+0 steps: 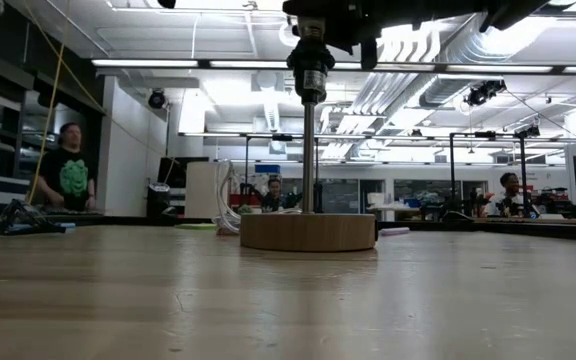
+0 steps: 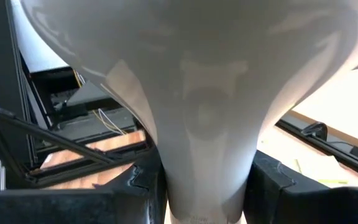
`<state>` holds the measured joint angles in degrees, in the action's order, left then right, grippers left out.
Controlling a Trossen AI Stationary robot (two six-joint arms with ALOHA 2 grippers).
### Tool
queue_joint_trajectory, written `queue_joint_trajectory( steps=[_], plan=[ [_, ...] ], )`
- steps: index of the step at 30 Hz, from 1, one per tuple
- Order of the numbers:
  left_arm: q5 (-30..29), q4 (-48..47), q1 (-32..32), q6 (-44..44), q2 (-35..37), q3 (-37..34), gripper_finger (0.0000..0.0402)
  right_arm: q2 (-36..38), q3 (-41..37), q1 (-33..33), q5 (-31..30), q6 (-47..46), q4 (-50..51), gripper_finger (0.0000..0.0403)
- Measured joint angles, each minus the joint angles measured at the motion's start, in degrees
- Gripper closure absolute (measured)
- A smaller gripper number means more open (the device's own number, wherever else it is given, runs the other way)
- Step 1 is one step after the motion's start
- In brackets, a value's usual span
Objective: Screw lightbulb
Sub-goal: Insert the lightbulb into the lamp
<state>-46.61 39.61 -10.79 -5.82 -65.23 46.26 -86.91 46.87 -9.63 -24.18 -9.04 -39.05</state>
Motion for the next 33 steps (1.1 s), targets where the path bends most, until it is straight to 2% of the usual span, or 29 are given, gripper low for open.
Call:
queue_joint_trajectory(
  steps=[8, 10, 16, 19, 23, 27, 30, 33],
  plan=[
    [1.50, -0.12, 0.00, 0.09, 0.00, 0.32, 0.0167, -0.09, -1.29, 0.18, -1.01, -0.54, 0.24, 0.0264],
    [2.61, -3.09, 0.00, 0.36, -0.15, 1.73, 0.0167, -0.07, -2.07, 0.32, -1.82, -0.59, -0.94, 0.0264],
    [7.65, -23.41, 0.80, -2.65, -2.89, 11.57, 0.0167, -0.02, -3.34, 0.35, -2.12, 0.91, -3.61, 0.0264],
    [10.35, -28.82, 2.13, -4.85, -5.71, 16.38, 0.0167, -0.02, -3.34, 0.35, -1.79, 3.08, -3.47, 0.0264],
    [17.65, -33.34, 4.17, -5.72, -9.74, 22.62, 0.0167, -0.07, -3.35, 0.33, -0.43, 5.11, -3.40, 0.0264],
    [23.23, -47.41, 5.70, -9.96, -13.70, 30.63, 0.0168, -0.07, -3.37, 0.33, -0.36, 6.28, -3.41, 0.0264],
    [23.65, -57.49, 6.13, -10.05, -15.79, 37.24, 0.0181, -0.08, -3.39, 0.33, -0.37, 6.30, -3.41, 0.0264],
    [25.58, -63.60, 6.62, -8.54, -17.26, 42.93, 0.0216, -0.09, -3.41, 0.09, -0.42, 6.32, -3.38, 0.0264]
  ],
)
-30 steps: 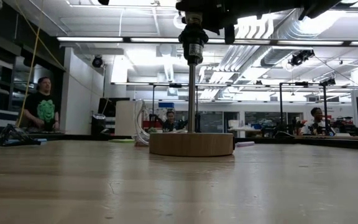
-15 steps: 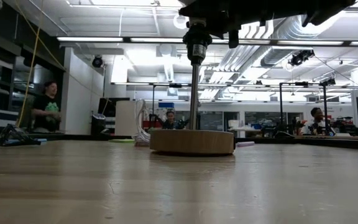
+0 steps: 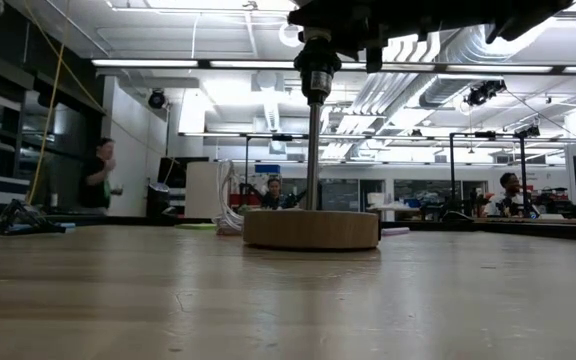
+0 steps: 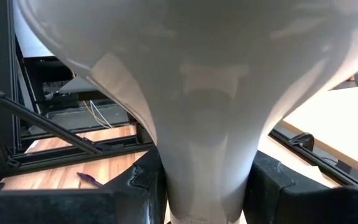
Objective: Screw lightbulb
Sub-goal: Insert the lightbulb into the lamp
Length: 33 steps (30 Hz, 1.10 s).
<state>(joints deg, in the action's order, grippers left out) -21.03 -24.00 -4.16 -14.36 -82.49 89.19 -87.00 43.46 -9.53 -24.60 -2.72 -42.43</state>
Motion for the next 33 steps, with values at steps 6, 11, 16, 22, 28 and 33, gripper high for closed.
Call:
queue_joint_trajectory(
  steps=[6, 11, 16, 22, 28, 33],
  plan=[
    [7.61, -10.16, 1.12, 0.73, -2.84, 6.26, 0.0381, -0.02, 0.00, -0.25, -0.07, 0.04, 0.06, 0.0264],
    [12.20, -10.22, 1.31, 0.55, -4.20, 6.81, 0.0399, -0.02, 0.00, -0.25, -0.09, 0.18, 0.06, 0.0264],
    [15.53, -10.41, 1.27, 0.58, -5.97, 6.81, 0.0401, -0.02, -0.02, -0.25, -0.09, 0.19, 0.11, 0.0264],
    [15.57, -9.40, 1.31, 1.53, -7.00, 6.81, 0.0401, -0.02, -0.02, -0.25, -0.06, 0.19, 0.19, 0.0264],
    [15.52, -11.53, 2.10, 2.99, -8.13, 6.94, 0.0401, -0.07, -0.04, -0.25, -0.12, -0.09, 0.36, 0.0264],
    [15.91, -11.75, 2.30, 3.01, -9.28, 7.12, 0.0401, -0.09, -0.09, -0.25, -0.11, -2.43, 0.03, 0.0237]
  ],
)
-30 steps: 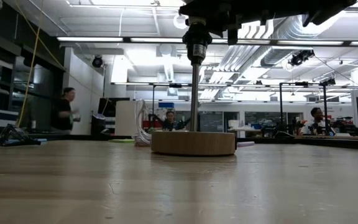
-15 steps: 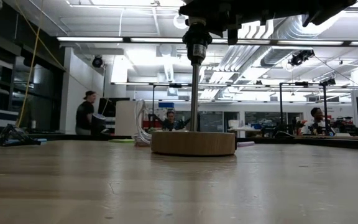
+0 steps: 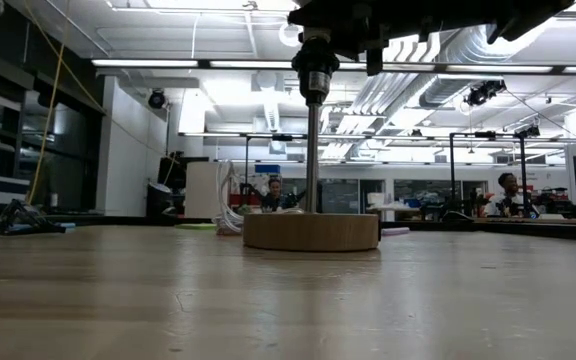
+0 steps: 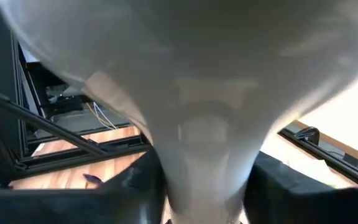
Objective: Screw lightbulb
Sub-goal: Insert the lightbulb into the lamp
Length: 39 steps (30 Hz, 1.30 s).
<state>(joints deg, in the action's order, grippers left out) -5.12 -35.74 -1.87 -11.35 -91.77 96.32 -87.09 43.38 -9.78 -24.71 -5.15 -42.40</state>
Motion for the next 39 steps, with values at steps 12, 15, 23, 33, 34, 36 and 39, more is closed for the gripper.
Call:
queue_joint_trajectory(
  steps=[12, 15, 23, 33, 34, 36, 39],
  plan=[
    [0.00, -0.29, 0.09, 0.04, 0.05, -0.13, 0.0401, 0.61, -0.15, -0.51, -1.59, 1.14, -0.43, 0.0112],
    [-0.61, -0.31, 0.09, 0.02, 0.08, -0.17, 0.0401, 1.21, -0.09, -1.22, -1.54, 1.62, 0.45, 0.0112],
    [-0.94, -0.78, 0.26, 0.01, 0.66, -0.29, 0.0401, 6.06, -0.04, -2.59, -1.68, 1.65, 8.68, 0.0111],
    [-0.97, -0.81, 0.26, -0.55, 0.92, -0.33, 0.0401, 15.63, 0.02, -4.64, -7.44, -0.43, 25.71, 0.0110],
    [-0.97, -0.76, 0.26, -0.57, 0.92, -0.33, 0.0401, 16.61, 0.02, -4.85, -8.41, -1.15, 27.11, 0.0110],
    [-0.97, -0.63, 0.26, -0.57, 0.92, -0.36, 0.0401, 18.48, 0.02, -5.07, -9.75, -2.72, 29.32, 0.0110],
    [-0.99, -0.10, 0.26, -0.55, 0.89, -0.40, 0.0401, 21.09, 0.04, -5.27, -10.43, -4.80, 33.03, 0.0110]
  ],
)
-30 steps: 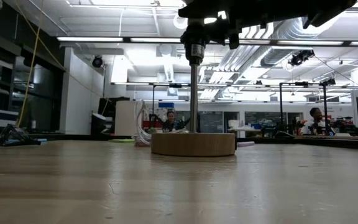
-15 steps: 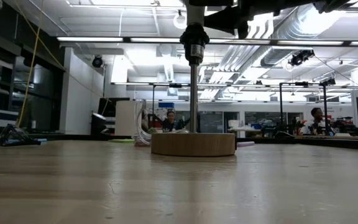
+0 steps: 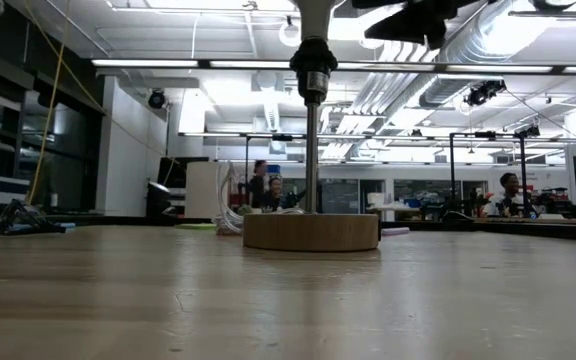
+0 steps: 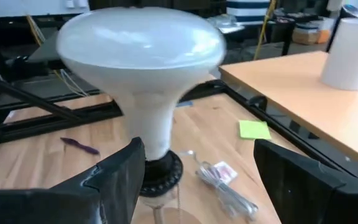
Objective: Screw lightbulb
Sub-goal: Insert the lightbulb into the lamp
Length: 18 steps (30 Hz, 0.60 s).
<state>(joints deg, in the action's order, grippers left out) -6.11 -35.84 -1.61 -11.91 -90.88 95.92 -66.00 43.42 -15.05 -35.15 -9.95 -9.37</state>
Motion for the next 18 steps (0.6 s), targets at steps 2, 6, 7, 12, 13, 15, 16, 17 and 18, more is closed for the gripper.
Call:
queue_joint_trajectory(
  steps=[2, 6, 7, 12, 13, 15, 16, 17, 18],
  plan=[
    [0.00, 0.04, 0.02, 0.01, -0.01, 0.00, 0.0401, 1.39, 0.00, 0.00, -0.65, -0.65, 2.47, 0.0110],
    [0.00, 0.12, 0.02, 0.03, -0.01, 0.00, 0.0401, 3.18, 0.00, 0.00, -0.71, -0.58, 6.02, 0.0110],
    [0.00, 0.10, 0.02, 0.03, -0.01, 0.00, 0.0401, 3.39, 0.00, 0.00, -0.71, -0.58, 6.23, 0.0110],
    [-0.19, 0.10, -0.32, 0.01, -0.01, 0.00, 0.0401, 3.52, 0.00, 0.00, 0.59, -2.74, 5.79, 0.0110],
    [-0.21, 0.10, -0.36, 0.00, -0.01, 0.00, 0.0401, 3.44, 0.00, 0.07, 0.90, -4.14, 5.76, 0.0110],
    [-0.20, 0.12, -0.41, -0.40, -0.01, 0.00, 0.0401, 3.37, 0.00, 0.37, 1.13, -5.99, 5.77, 0.0110],
    [-0.24, 0.09, -0.47, -0.83, -0.01, 0.00, 0.0401, 3.35, 0.00, 0.42, 1.12, -6.46, 5.77, 0.0110],
    [-0.27, 0.08, -0.60, -1.10, -0.01, 0.00, 0.0401, 3.35, 0.00, 0.42, 1.10, -6.72, 5.74, 0.0110],
    [-0.43, 0.12, -0.72, -1.32, -0.01, 0.00, 0.0401, 3.37, 0.00, 0.42, 1.10, -6.71, 5.66, 0.0111]
  ],
)
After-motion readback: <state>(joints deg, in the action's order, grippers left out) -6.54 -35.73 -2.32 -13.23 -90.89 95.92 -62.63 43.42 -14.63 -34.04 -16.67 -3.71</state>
